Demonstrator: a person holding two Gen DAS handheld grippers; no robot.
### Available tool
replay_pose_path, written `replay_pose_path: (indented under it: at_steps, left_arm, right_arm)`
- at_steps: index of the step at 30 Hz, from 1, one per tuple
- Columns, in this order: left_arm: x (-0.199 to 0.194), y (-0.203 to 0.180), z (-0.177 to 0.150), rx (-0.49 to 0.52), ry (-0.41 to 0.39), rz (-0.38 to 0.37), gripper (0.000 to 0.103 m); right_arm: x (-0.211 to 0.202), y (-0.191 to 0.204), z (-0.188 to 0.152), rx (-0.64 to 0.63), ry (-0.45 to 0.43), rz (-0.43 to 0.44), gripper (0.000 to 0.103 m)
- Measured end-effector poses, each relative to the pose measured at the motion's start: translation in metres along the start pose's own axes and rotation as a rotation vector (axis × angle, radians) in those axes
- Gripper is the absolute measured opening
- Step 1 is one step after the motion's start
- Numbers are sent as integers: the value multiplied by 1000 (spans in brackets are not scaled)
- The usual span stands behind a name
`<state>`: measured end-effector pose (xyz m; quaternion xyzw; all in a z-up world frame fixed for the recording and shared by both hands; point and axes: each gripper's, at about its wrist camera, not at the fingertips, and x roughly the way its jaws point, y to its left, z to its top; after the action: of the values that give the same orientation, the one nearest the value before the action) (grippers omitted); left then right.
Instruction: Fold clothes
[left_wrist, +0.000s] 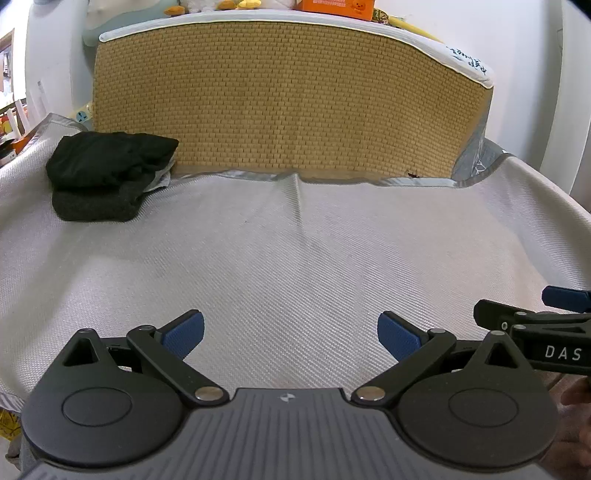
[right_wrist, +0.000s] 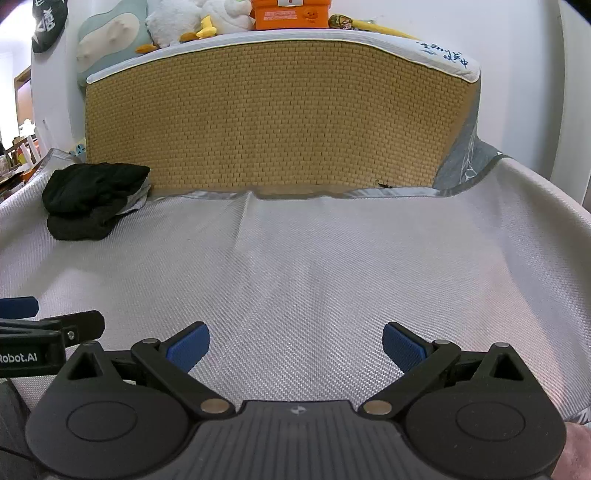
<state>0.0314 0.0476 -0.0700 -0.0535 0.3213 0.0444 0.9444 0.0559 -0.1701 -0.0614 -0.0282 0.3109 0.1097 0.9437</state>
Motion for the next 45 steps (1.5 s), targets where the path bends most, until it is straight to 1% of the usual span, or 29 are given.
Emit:
replay_pose_path:
  at_steps: [45]
  left_arm:
    - [-1,2,0,-9,4,-8,103]
  right_arm:
    - [-2,0,-5,-8,1,10,101]
